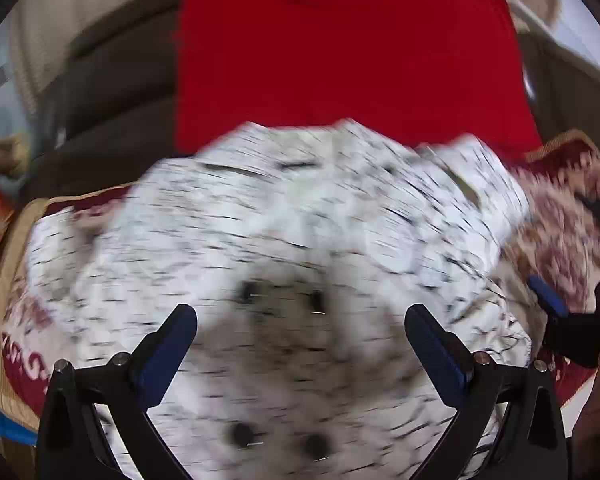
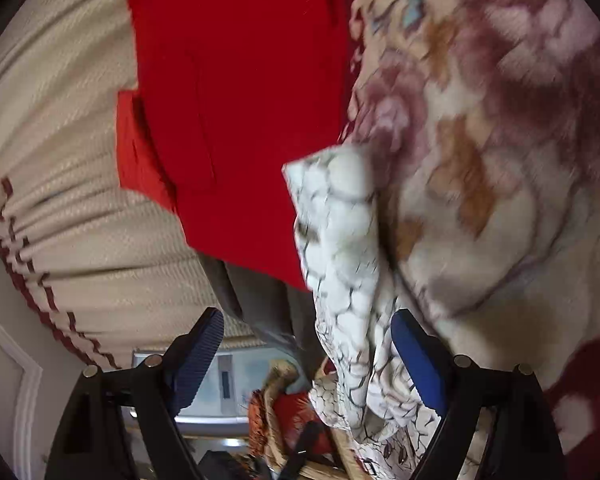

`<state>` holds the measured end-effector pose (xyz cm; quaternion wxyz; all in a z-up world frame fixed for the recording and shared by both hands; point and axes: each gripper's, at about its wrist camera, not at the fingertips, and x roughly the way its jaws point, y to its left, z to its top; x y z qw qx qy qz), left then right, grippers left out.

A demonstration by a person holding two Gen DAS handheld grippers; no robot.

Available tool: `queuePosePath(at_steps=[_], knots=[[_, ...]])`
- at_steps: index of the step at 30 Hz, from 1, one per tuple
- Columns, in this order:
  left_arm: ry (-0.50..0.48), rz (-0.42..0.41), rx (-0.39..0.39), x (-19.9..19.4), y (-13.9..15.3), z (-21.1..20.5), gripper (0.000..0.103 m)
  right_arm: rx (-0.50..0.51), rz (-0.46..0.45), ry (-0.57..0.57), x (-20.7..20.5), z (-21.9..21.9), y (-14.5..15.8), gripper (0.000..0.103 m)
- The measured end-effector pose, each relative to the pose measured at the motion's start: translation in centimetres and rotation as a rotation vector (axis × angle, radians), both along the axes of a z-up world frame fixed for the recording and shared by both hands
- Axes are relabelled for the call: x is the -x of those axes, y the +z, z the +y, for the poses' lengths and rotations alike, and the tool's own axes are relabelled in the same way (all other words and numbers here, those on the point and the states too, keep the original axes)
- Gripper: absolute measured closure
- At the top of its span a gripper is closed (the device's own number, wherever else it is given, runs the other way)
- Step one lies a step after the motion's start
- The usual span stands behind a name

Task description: Fold large clothes

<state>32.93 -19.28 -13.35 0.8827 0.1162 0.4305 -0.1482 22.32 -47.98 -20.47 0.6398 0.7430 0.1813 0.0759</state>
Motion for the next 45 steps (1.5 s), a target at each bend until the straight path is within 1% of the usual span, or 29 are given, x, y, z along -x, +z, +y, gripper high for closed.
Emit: queuePosePath(at_steps=[1,2,3,4,6,8,10,11,13,15,16,17,19,20,21,23,25,27,28,29,31,32,35,37,39,41,42,43,45], knots=[[-0.025,0.013,-0.033,-0.4,-0.9,-1.8,0.000,0.004,0.005,-0.010,0.0,-0.2,-0.1,0.015],[-0.025,0.009,-0.070,-0.6,-1.5,-2.7,0.000,0.014,0.023,-0.027,-0.5,-0.7,-0.3,0.015],[-0.009,0.005,-0.109,-1.0,-2.3,-3.2,0.000,0.017,0.033,-0.032,-1.0,-1.1,-0.4,0.015],[0.017,0.025,-0.136,-1.6,-3.3,-3.4,0.000,0.018,0.041,-0.024,-1.4,-2.0,-0.4,0.015],[0.035,0.056,-0.123,-2.2,-4.3,-2.6,0.003,0.052,0.073,0.024,-3.5,-2.1,-0.7,0.015],[0.061,0.069,-0.132,-2.4,-4.6,-1.2,0.011,0.081,0.093,0.034,-4.8,-2.1,-0.8,0.015],[0.066,0.089,-0.091,-2.4,-4.0,0.9,0.012,0.113,0.092,0.034,-6.2,-1.2,-0.3,0.015],[0.065,0.084,-0.076,-2.1,-3.5,1.8,0.012,0.139,0.081,0.032,-6.7,-0.9,0.2,0.015],[0.061,0.049,-0.076,-1.0,-2.1,3.7,0.012,0.162,0.007,0.037,-7.8,0.3,1.8,0.015],[0.079,0.008,-0.107,0.2,-1.1,5.7,0.012,0.187,-0.094,0.054,-8.3,1.7,3.2,0.015],[0.091,-0.007,-0.112,0.5,-0.6,6.7,0.012,0.200,-0.165,0.085,-8.9,2.7,4.5,0.015],[0.113,-0.023,-0.100,1.2,0.0,8.5,0.012,0.208,-0.271,0.163,-9.7,4.4,6.2,0.015],[0.171,-0.028,-0.052,2.5,0.8,12.1,0.012,0.200,-0.416,0.322,-11.3,8.0,8.1,0.015],[0.197,-0.024,-0.033,3.2,1.0,13.4,0.012,0.206,-0.450,0.380,-11.8,9.6,8.7,0.015],[0.229,-0.013,-0.012,3.6,0.9,14.8,0.012,0.214,-0.471,0.450,-12.5,11.6,9.2,0.015],[0.267,0.023,0.025,3.8,0.6,16.5,0.012,0.238,-0.447,0.528,-13.4,14.8,9.4,0.015],[0.270,0.057,0.054,3.6,0.6,17.4,0.012,0.239,-0.416,0.495,-13.4,15.0,9.1,0.015],[0.260,0.052,0.082,3.3,1.4,17.3,0.012,0.193,-0.382,0.397,-12.3,13.2,8.5,0.015],[0.246,0.039,0.102,3.1,2.1,16.8,0.012,0.166,-0.380,0.347,-11.3,12.0,7.8,0.015],[0.234,0.028,0.115,3.2,2.5,16.2,0.012,0.128,-0.385,0.259,-9.9,9.9,7.3,0.015],[0.192,0.006,0.131,2.5,3.8,14.0,0.012,0.079,-0.392,0.136,-7.9,6.9,6.5,0.015],[0.169,-0.003,0.125,2.2,4.2,12.4,0.012,0.037,-0.384,0.035,-6.2,4.4,5.5,0.015],[0.069,-0.031,0.092,1.4,4.7,5.9,0.012,-0.024,-0.338,-0.142,-2.9,-0.7,3.8,0.015],[0.012,-0.042,0.028,0.9,4.1,1.4,0.012,-0.043,-0.315,-0.203,-1.2,-2.8,3.3,0.015],[-0.026,-0.019,-0.068,0.0,2.8,-3.6,0.012,-0.064,-0.300,-0.252,-0.4,-4.6,2.8,0.015],[-0.049,-0.006,-0.099,-0.5,2.0,-7.1,0.012,-0.069,-0.299,-0.262,-0.3,-5.5,2.9,0.015],[-0.055,-0.012,-0.114,-0.6,1.6,-8.4,0.012,-0.063,-0.294,-0.262,-0.3,-5.7,3.0,0.015],[-0.049,-0.035,-0.152,-0.9,1.1,-10.3,0.012,-0.056,-0.290,-0.262,0.1,-5.9,3.1,0.015],[-0.037,-0.075,-0.209,-1.4,0.2,-12.7,0.012,-0.047,-0.264,-0.263,-0.2,-6.1,2.8,0.015]])
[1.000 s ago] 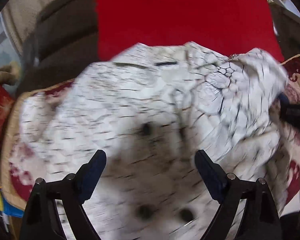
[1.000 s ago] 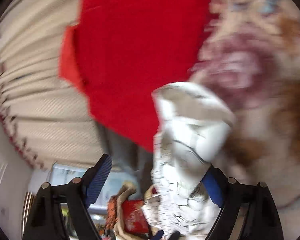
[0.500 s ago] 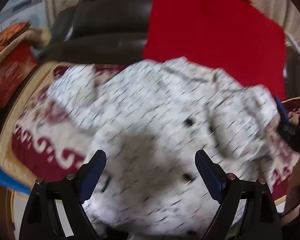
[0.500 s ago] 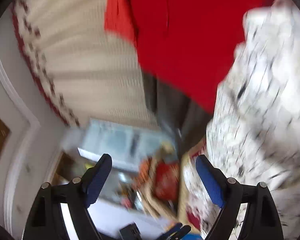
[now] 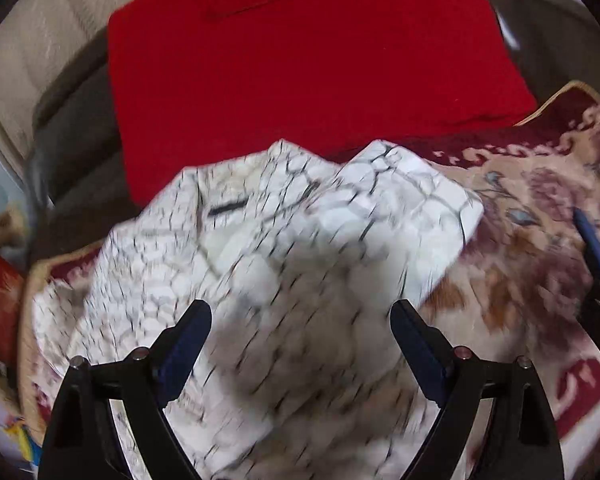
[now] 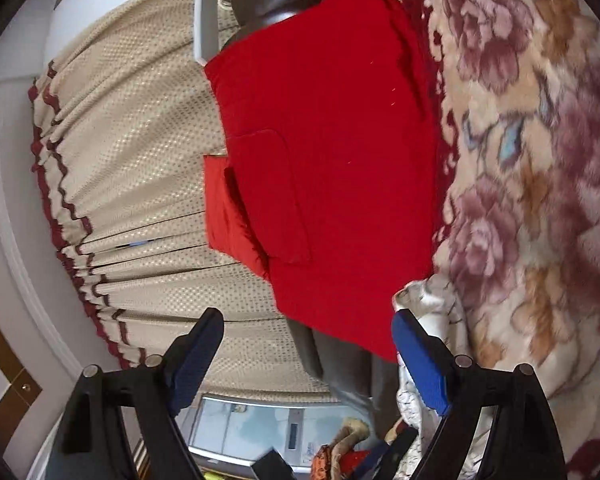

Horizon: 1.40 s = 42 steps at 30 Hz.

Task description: Fold large clothes

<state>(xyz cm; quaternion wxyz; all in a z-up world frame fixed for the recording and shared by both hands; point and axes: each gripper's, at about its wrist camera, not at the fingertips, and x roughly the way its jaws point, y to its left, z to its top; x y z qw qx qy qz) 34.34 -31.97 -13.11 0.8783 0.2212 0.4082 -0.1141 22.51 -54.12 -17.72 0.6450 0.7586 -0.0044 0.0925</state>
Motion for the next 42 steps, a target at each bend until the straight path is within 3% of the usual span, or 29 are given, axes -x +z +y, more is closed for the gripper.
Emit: queuePosePath(at_steps=[4,7,9,10,11,14,16,19,23,28,30,32,36,38,42], knots=[[0.001,-0.014,-0.110,-1.5,-2.5,-3.6,0.012,-0.036,0.028,0.027,0.2,-1.4,-0.9,0.015],[0.024,-0.047,-0.133,-2.6,-3.5,-4.2,0.014,-0.045,0.027,0.037,0.3,-1.4,-1.6,0.015],[0.032,-0.037,-0.067,-3.2,-3.2,-3.2,0.034,-0.037,0.026,0.046,0.0,-1.3,-1.5,0.015],[0.018,-0.026,-0.044,-3.4,-3.1,-2.8,0.052,-0.028,0.030,0.054,-0.1,-1.3,-1.3,0.015],[0.006,-0.022,-0.039,-3.5,-2.8,-2.6,0.063,-0.020,0.036,0.063,-0.3,-1.2,-1.2,0.015],[-0.023,-0.007,0.025,-3.3,-2.1,-1.5,0.082,-0.005,0.076,0.099,-1.1,-0.4,-1.3,0.015],[-0.027,-0.003,0.115,-3.0,-0.2,0.7,0.086,-0.005,0.092,0.140,-1.9,0.3,-1.5,0.015],[-0.002,-0.054,0.164,-3.0,2.2,3.9,0.091,0.044,0.140,0.227,-3.6,2.0,-1.2,0.015],[0.098,-0.004,0.281,-4.5,4.5,11.1,0.091,0.087,0.165,0.291,-5.0,4.7,-0.9,0.015],[0.275,0.001,0.262,-4.7,4.4,21.8,0.087,0.166,0.177,0.377,-6.7,7.8,-0.2,0.015],[0.349,0.050,0.229,-4.8,2.8,26.3,0.078,0.229,0.190,0.422,-7.6,9.5,0.3,0.016],[0.391,0.087,0.222,-4.5,1.6,29.7,0.060,0.313,0.225,0.476,-8.6,11.5,0.8,0.017],[0.472,0.082,0.199,-2.5,0.3,36.9,0.055,0.458,0.324,0.567,-10.1,14.6,0.9,0.019],[0.502,0.083,0.234,-1.7,0.4,39.9,0.040,0.539,0.367,0.572,-10.2,15.8,1.0,0.019],[0.640,0.075,0.303,-1.5,0.9,46.8,0.039,0.699,0.336,0.608,-10.0,18.4,2.7,0.019]])
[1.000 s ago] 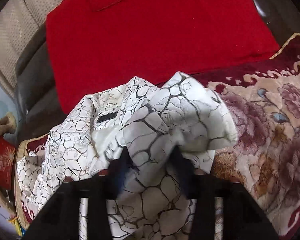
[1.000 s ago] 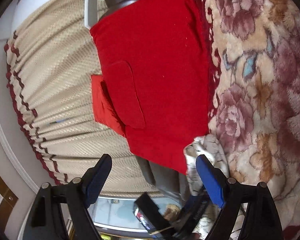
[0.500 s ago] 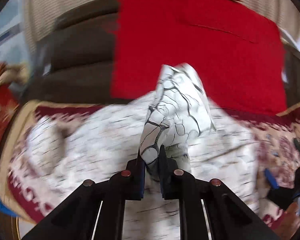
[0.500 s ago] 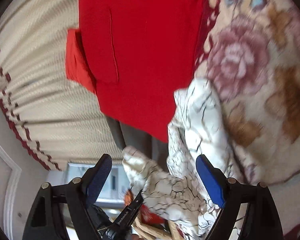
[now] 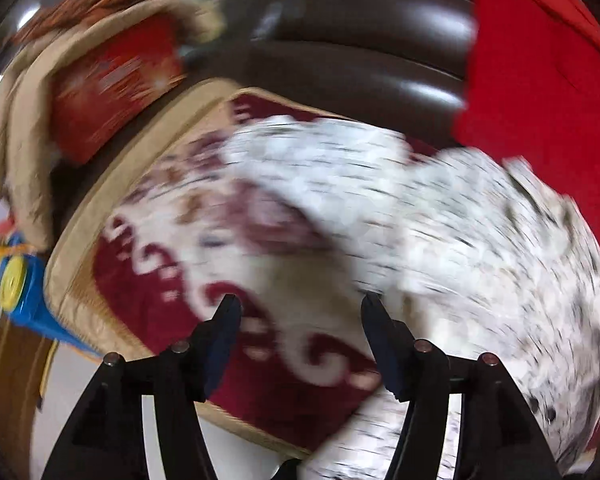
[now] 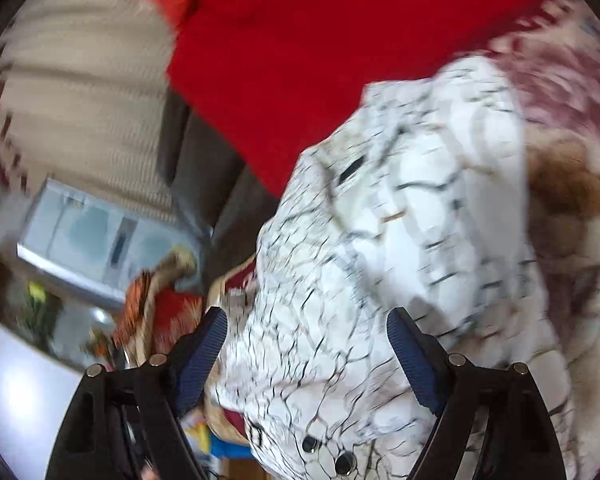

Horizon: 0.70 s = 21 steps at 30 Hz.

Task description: Fold large clothes

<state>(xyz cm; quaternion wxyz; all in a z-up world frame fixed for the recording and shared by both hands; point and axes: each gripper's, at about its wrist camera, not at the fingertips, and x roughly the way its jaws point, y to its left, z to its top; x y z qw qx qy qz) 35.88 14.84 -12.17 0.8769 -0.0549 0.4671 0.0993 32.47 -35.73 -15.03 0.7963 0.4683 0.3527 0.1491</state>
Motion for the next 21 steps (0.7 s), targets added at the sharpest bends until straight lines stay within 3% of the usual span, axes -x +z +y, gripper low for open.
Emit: queuePosePath(at_steps=[3,7,15,21], knots=[[0.095,-0.002,0.083,-0.5,-0.2,4.3,0.039,0.086,0.056,0.047,-0.5,1.7,-0.7,0.019],[0.169,-0.005,0.336,-2.7,-1.8,8.2,0.039,0.154,0.184,0.075,-1.4,2.3,-3.1,0.020],[0.270,0.051,0.706,-10.0,-6.3,9.8,0.038,0.183,0.170,0.111,-0.8,2.0,-3.5,0.019],[0.287,0.059,0.890,-13.9,-9.4,9.1,0.037,0.251,0.166,0.141,-1.1,3.1,-3.0,0.018]])
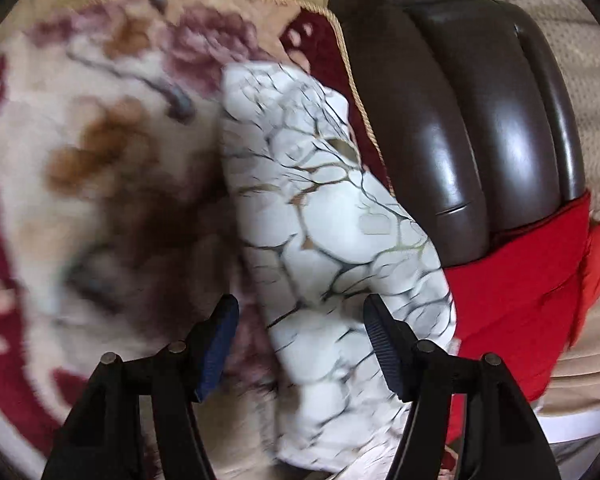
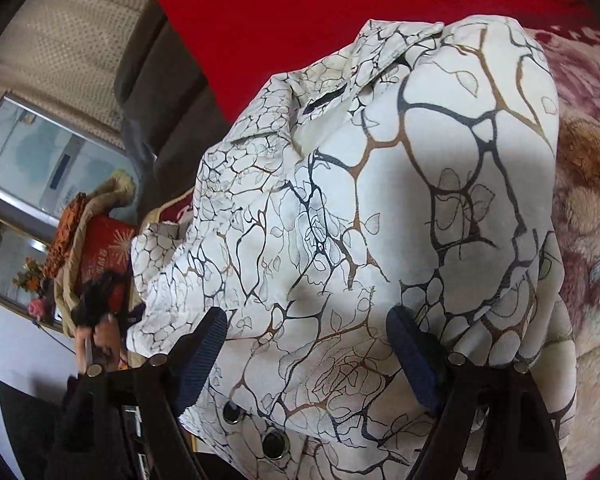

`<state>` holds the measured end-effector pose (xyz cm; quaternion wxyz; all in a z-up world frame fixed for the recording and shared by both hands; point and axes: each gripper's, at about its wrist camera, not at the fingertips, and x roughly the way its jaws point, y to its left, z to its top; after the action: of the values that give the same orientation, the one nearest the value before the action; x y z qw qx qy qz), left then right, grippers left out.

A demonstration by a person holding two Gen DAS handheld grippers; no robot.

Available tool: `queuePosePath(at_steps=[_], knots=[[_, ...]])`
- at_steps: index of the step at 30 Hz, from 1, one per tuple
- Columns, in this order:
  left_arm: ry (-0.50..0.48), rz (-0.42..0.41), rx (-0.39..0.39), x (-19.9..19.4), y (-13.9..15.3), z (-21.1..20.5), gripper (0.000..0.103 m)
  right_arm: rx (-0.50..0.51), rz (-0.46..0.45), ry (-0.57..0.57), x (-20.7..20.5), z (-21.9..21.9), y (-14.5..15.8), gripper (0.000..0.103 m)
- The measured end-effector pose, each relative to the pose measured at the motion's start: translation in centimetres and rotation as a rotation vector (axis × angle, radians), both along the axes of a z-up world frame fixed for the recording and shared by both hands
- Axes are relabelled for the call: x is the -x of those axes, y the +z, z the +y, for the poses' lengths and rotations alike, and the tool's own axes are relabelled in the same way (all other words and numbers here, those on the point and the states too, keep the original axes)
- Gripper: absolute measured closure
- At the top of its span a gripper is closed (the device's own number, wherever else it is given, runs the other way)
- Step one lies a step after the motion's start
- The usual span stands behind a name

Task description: Fold large clothes

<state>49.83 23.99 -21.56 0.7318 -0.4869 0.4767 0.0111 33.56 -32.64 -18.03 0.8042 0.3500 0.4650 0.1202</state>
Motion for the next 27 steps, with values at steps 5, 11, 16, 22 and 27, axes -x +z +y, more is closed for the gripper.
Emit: queuePosePath(at_steps=[5,11,16,22,27], knots=[[0.082,-0.094,0.117,-0.5,-0.4,0.0,0.059,0.020,0.000,0.012,-0.1,0.1,-0.2,0.018],[0.026,-0.096,-0.061,-2.0,2.7,-1.5,0.097,0.024,-0.007,0.018,-0.1,0.2,-0.1,0.018],[-0.130,-0.222,-0.279,-1.4,10.3,-6.2,0.099,-0.031,-0.017,-0.005,0.3,-0.7,0.0,0.020],[-0.453,-0.406,-0.528,3.1,19.8,-17.5,0.099,-0.158,-0.044,-0.091,1.4,-3.1,0.6,0.020],[-0.771,-0.535,-0.695,10.4,23.0,-29.2,0.099,-0.237,-0.097,-0.208,3.0,-5.9,1.5,0.020]])
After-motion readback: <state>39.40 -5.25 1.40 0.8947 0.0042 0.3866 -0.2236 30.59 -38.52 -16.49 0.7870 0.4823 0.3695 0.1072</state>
